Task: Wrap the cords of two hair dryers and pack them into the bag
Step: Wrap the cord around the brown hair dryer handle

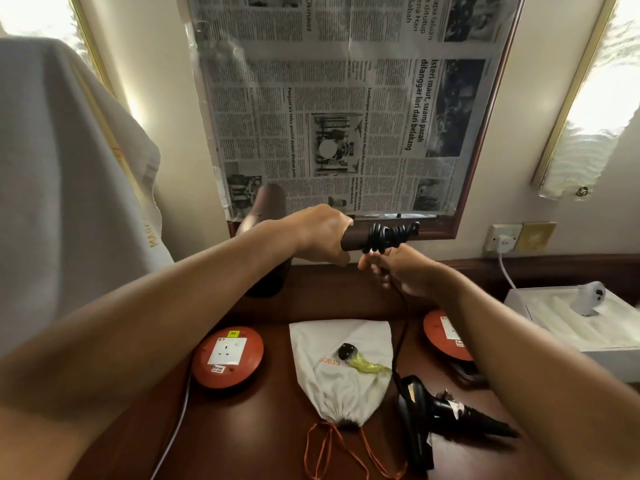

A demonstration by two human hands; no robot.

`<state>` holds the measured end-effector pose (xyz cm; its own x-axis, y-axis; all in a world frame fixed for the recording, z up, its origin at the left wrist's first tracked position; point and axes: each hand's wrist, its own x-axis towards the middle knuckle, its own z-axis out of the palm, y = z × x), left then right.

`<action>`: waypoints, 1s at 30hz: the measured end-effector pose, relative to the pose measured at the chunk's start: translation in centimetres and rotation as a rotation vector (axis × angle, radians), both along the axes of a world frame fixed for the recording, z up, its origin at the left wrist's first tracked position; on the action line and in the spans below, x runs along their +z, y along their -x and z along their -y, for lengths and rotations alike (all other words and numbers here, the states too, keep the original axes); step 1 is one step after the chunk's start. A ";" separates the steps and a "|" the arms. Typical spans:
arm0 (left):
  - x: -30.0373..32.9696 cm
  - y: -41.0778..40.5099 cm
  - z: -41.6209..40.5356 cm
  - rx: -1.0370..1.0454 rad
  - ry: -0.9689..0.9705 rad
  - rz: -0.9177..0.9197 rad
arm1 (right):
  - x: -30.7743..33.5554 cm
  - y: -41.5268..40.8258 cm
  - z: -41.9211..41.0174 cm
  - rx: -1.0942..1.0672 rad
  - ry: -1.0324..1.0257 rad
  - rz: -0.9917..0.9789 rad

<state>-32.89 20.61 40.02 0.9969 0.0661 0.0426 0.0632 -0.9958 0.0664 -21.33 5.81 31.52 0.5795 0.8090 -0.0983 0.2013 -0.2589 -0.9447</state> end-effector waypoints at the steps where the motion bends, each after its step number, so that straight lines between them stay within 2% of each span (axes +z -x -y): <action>1: -0.1 0.1 0.0 -0.007 -0.017 -0.001 | 1.1 -0.4 0.4 -0.001 0.025 0.098; 4: -0.1 0.2 -0.2 -0.028 -0.065 -0.001 | 4.1 -2.4 0.5 0.070 0.162 0.430; 8: -0.5 0.2 -0.1 -0.035 -0.195 -0.002 | 7.6 -3.3 -0.7 -0.026 0.447 0.789; 11: -1.2 0.0 -0.3 0.016 -0.241 0.024 | 10.0 -1.9 -0.6 -0.054 0.429 1.059; 14: -1.8 -0.3 -0.8 0.032 -0.229 0.013 | 10.5 0.5 -0.3 -0.081 0.336 1.122; 19: -2.3 -1.1 -1.5 0.132 -0.204 0.047 | 8.0 4.1 0.1 -0.166 0.188 1.026; 22: -2.2 -1.6 -1.8 0.164 -0.169 0.051 | 4.8 5.3 -0.1 -0.220 0.148 0.899; 25: -2.2 -1.9 -1.7 0.186 -0.105 0.029 | 1.6 6.2 -0.2 -0.224 0.019 0.777; 28: -2.5 -2.0 -1.4 0.184 -0.044 0.041 | -0.5 6.6 -0.5 -0.272 -0.167 0.495; 30: -2.5 -2.0 -1.4 0.184 -0.015 0.055 | -1.6 6.5 -0.8 -0.254 -0.262 0.177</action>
<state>-30.92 22.02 37.49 0.9642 0.2457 0.0994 0.2407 -0.9688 0.0596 -27.83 6.58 29.95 0.7539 0.6219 0.2115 0.3272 -0.0763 -0.9419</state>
